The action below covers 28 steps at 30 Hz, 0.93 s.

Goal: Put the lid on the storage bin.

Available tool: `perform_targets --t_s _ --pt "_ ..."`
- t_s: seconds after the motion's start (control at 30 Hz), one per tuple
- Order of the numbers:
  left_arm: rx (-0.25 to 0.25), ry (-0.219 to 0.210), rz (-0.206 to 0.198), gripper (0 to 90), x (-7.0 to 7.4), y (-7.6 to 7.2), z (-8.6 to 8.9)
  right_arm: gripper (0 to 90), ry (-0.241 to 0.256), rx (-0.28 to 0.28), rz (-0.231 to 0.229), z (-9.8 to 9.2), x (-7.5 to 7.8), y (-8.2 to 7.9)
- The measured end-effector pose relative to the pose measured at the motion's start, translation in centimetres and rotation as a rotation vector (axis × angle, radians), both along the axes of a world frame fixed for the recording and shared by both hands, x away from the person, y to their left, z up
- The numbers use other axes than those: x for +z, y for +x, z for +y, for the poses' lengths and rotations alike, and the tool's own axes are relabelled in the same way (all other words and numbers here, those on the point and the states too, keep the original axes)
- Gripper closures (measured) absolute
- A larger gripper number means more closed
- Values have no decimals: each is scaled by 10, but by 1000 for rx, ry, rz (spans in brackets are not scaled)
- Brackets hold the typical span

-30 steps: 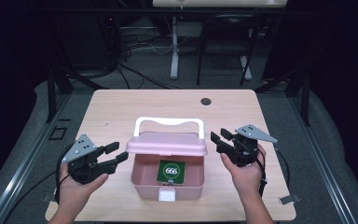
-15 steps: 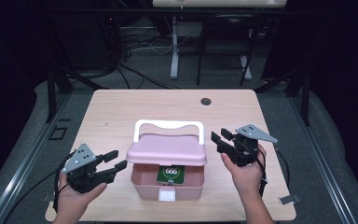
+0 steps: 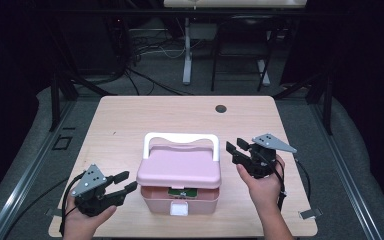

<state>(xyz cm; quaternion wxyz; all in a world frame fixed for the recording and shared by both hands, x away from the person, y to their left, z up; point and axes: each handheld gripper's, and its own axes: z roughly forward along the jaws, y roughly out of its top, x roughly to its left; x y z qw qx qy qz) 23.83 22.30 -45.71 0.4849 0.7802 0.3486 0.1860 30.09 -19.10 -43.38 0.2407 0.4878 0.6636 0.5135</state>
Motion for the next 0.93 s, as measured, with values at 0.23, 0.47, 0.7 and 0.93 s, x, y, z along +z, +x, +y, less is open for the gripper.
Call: perform_targets --t_s 0.23,0.47,0.7,0.93 --pt "9 1 3 574 -8 -5 1 570 -1 2 1 1 -1 0" --pt "19 -22 0 612 -13 -9 6 570 -6 7 3 3 -2 1" --pt "26 -11 25 612 -20 -8 8 570 -7 10 3 4 -3 1" --pt "31 -13 42 584 -25 -4 10 567 -6 12 7 3 -4 1"
